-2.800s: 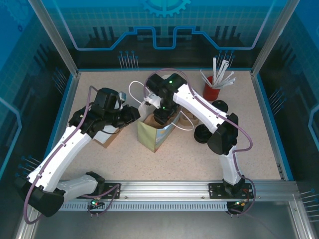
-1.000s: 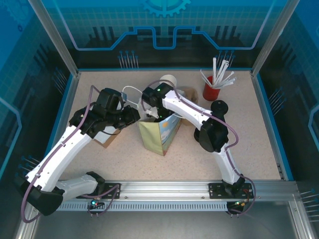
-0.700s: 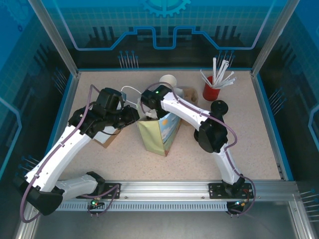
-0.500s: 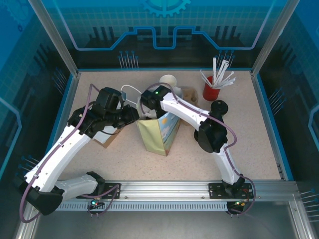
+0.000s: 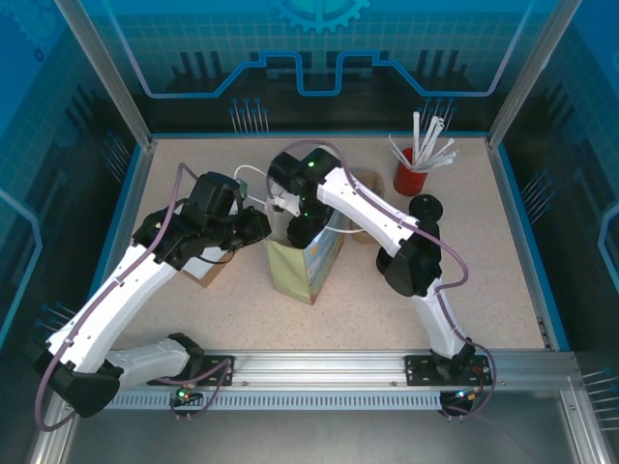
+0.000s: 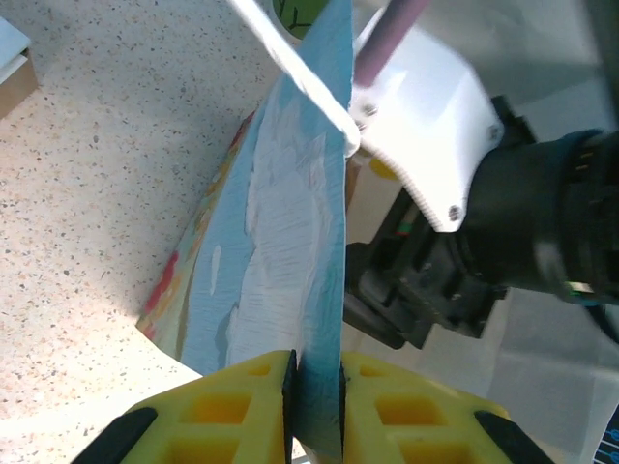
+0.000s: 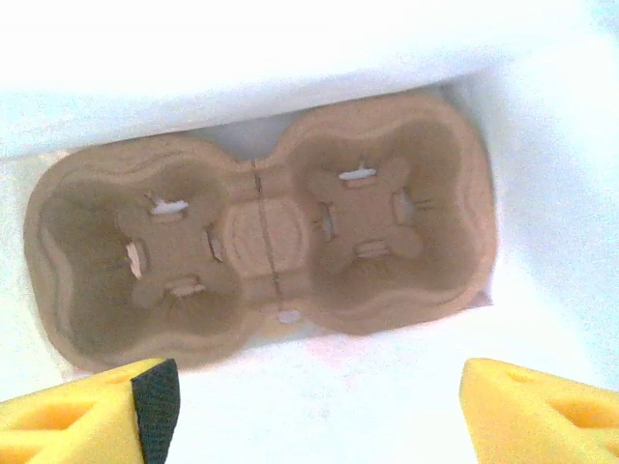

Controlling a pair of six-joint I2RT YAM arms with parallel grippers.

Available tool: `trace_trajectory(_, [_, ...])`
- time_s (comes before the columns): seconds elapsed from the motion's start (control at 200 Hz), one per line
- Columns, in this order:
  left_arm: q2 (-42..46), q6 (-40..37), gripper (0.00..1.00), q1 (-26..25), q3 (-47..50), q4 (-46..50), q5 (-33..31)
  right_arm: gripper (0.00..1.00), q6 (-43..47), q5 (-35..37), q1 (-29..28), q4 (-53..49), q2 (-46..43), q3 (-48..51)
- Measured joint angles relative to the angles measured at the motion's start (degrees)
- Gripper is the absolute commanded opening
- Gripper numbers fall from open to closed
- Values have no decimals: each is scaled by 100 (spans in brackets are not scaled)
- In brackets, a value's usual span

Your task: Pack the takeout coffee

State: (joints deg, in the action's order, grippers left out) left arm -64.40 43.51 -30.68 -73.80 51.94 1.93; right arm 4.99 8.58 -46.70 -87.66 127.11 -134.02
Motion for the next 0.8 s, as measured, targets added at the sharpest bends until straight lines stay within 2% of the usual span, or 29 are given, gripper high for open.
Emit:
trace_trajectory(0.275, [0,-9,19,-111,0,151,-175,79,-356,-479,254,-94,-46,-929])
trace_trajectory(0.45, [17,-7,21,-125,0,155,-199,78,-610,-914,579,24,-503,-1075])
trace_trajectory(0.625, [17,7,38,-133,0,140,-197,78,-841,-1388,942,457,-1331,-894])
trace_trajectory(0.715, [20,-35,56,-133,0,138,-214,78,-962,-1606,1084,737,-1829,-643])
trace_trajectory(0.8, [42,-4,65,-136,-2,136,-251,79,-1062,-1757,1202,1008,-2247,-387])
